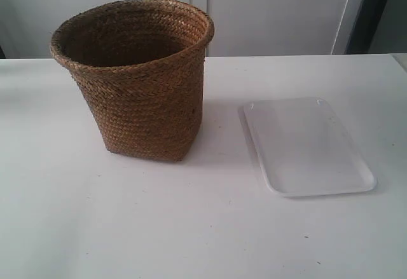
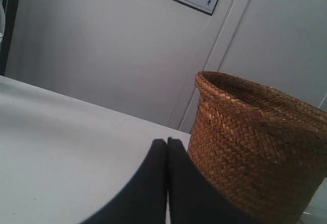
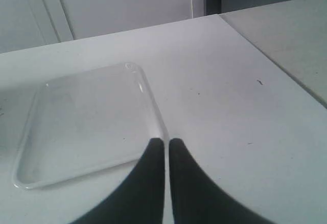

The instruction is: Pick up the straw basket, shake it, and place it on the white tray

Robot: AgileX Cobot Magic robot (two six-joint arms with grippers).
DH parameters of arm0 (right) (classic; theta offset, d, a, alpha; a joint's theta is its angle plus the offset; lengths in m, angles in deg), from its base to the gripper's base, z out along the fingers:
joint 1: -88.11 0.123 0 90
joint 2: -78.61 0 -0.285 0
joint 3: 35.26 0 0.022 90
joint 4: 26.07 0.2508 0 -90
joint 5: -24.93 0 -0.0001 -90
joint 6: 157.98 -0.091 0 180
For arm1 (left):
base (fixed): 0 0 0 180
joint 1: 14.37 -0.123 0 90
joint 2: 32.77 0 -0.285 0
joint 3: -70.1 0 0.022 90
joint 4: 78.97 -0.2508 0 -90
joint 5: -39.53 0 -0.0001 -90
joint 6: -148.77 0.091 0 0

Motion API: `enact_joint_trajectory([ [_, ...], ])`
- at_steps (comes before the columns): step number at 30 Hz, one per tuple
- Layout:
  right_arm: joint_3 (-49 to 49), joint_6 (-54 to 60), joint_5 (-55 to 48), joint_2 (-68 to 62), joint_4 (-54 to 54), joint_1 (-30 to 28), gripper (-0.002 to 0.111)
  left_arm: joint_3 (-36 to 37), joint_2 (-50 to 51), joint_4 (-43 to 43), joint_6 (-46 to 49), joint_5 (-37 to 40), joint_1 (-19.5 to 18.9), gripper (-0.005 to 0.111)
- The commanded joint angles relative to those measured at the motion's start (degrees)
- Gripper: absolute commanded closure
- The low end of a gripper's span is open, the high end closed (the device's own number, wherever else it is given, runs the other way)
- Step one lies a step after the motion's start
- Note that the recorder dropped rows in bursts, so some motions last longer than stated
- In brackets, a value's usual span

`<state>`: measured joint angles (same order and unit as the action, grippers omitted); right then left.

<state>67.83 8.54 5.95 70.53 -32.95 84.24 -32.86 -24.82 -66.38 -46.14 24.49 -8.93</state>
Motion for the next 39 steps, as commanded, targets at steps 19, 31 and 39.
enact_joint_trajectory([
  [19, -0.31, -4.34, 43.07, 0.29, -1.97, -0.17, 0.104, 0.18, -0.17, -1.01, 1.81, 5.86, -0.14, 0.107],
  [31, -0.31, -73.63, 41.66, 0.29, -42.07, 5.88, 0.104, -25.26, 36.26, -67.0, -61.36, -9.79, -0.14, 0.107],
  [39, -0.31, -85.96, 46.47, 0.29, -59.09, 5.99, 0.104, -55.41, 62.23, -112.54, -106.29, -23.79, -0.76, 0.096],
])
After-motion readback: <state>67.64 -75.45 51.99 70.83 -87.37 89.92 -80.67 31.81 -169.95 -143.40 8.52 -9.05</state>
